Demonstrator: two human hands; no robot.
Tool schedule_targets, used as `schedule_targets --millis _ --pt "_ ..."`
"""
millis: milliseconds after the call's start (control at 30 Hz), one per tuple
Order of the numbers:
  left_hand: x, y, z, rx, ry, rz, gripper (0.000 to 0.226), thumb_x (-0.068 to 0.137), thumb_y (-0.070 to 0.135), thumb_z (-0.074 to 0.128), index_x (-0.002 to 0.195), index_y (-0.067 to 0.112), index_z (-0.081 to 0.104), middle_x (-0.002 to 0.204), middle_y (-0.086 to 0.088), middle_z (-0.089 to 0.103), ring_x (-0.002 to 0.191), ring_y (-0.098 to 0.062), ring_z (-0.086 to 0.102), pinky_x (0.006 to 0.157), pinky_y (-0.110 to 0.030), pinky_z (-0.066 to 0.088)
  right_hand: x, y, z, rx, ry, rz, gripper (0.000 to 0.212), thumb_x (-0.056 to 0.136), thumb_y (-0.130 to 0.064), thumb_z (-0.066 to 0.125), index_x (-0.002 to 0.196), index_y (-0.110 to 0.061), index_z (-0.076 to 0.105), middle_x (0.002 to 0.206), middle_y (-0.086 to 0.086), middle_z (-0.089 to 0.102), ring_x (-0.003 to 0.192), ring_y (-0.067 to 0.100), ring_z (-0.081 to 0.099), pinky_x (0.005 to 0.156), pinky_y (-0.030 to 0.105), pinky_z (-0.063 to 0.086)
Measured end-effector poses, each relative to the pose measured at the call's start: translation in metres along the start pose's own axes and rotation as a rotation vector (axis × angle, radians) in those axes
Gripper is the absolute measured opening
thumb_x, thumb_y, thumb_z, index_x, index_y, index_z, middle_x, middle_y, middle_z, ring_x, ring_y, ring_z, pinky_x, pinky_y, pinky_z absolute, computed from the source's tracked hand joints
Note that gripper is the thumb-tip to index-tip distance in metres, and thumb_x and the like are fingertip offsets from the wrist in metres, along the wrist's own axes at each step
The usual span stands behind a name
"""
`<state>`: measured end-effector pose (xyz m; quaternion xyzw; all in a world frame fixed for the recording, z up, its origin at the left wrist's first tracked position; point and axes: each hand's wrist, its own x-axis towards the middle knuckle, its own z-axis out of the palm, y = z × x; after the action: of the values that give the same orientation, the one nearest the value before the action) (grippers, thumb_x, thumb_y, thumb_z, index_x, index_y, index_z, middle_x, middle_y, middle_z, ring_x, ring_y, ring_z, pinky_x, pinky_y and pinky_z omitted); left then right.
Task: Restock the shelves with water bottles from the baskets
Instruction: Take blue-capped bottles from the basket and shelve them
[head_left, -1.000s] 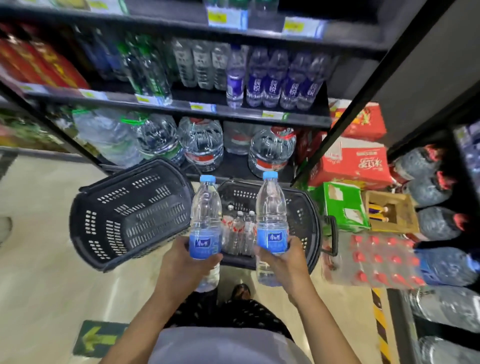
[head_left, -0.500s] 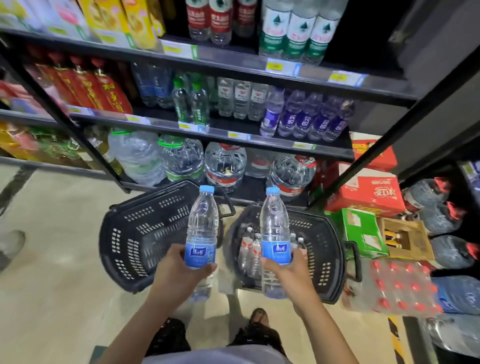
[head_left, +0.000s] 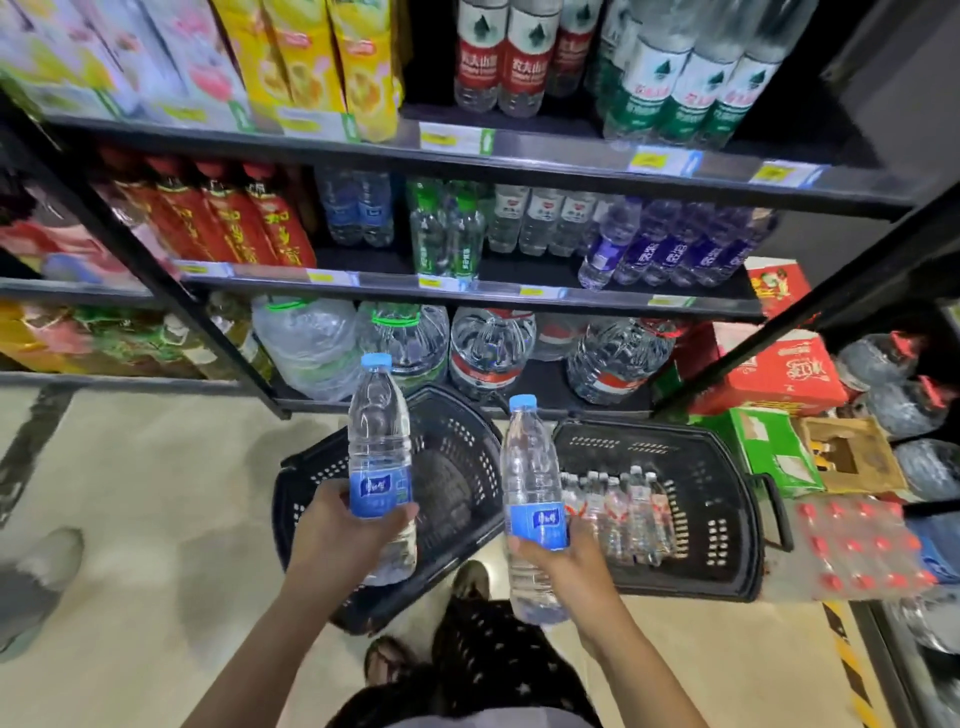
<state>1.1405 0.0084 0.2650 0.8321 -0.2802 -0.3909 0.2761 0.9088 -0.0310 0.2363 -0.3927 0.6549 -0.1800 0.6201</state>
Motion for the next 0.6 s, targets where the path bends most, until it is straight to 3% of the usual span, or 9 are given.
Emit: schedule_targets --millis 133,233,300,400,467,533,600 --pt "0.037 0.012 -0.011 -0.015 0.018 -0.021 0.047 0.069 0.037 0.084 0.099 0.017 0.055 0.083 0.008 0.064 0.075 -0.009 0.061 0.056 -0.024 0.039 0.028 -0.03 0.018 0.014 -0.048 -0.003 0.031 0.08 -0.019 0.075 0.107 -0.021 0.058 0.102 0.0 0.07 0.09 0.015 0.067 0.073 0.026 0.049" --pt "0.063 0.016 -0.017 -0.027 0.03 -0.064 0.053 0.068 0.039 0.084 0.105 0.015 0.056 0.088 0.005 0.066 0.076 -0.009 0.062 0.059 -0.026 0.043 0.057 -0.055 0.036 0.029 -0.096 0.009 0.031 0.084 -0.016 0.071 0.111 -0.018 0.055 0.101 0.0 0.068 0.091 0.016 0.065 0.069 0.026 0.047" --pt "0.077 0.021 -0.024 -0.042 0.039 -0.067 0.046 0.068 0.037 0.085 0.099 0.018 0.057 0.086 0.005 0.067 0.075 -0.011 0.064 0.064 -0.03 0.047 0.076 -0.072 0.053 0.044 -0.102 0.014 0.037 0.081 -0.019 0.074 0.114 -0.018 0.056 0.103 0.001 0.069 0.093 0.019 0.066 0.076 0.032 0.051" --pt "0.1 0.028 -0.037 -0.042 0.051 -0.054 0.036 0.069 0.033 0.085 0.087 0.021 0.056 0.083 0.006 0.066 0.071 -0.009 0.062 0.059 -0.026 0.044 0.1 -0.094 0.081 0.033 -0.095 0.028 0.037 0.075 -0.025 0.079 0.105 -0.025 0.058 0.101 0.0 0.069 0.093 0.019 0.067 0.086 0.05 0.055" --pt "0.114 0.03 -0.047 -0.033 0.056 -0.056 0.04 0.069 0.035 0.084 0.092 0.018 0.057 0.083 0.007 0.064 0.07 -0.007 0.06 0.056 -0.023 0.04 0.113 -0.106 0.097 0.01 -0.105 0.006 0.032 0.079 -0.021 0.077 0.105 -0.024 0.058 0.102 -0.001 0.069 0.091 0.014 0.066 0.078 0.042 0.056" --pt "0.129 0.031 -0.056 -0.021 0.062 -0.052 0.043 0.07 0.036 0.083 0.096 0.017 0.055 0.082 0.008 0.062 0.07 -0.006 0.056 0.056 -0.021 0.038 0.123 -0.119 0.112 -0.028 -0.114 -0.009 0.037 0.079 -0.024 0.076 0.112 -0.019 0.059 0.105 -0.001 0.069 0.095 0.015 0.066 0.064 0.025 0.051" --pt "0.147 0.031 -0.062 -0.011 0.056 -0.037 0.044 0.07 0.037 0.083 0.097 0.018 0.054 0.083 0.007 0.061 0.071 -0.006 0.055 0.057 -0.022 0.038 0.133 -0.132 0.127 -0.053 -0.115 -0.011 0.035 0.078 -0.024 0.077 0.108 -0.019 0.061 0.104 -0.001 0.07 0.096 0.016 0.066 0.056 0.019 0.048"
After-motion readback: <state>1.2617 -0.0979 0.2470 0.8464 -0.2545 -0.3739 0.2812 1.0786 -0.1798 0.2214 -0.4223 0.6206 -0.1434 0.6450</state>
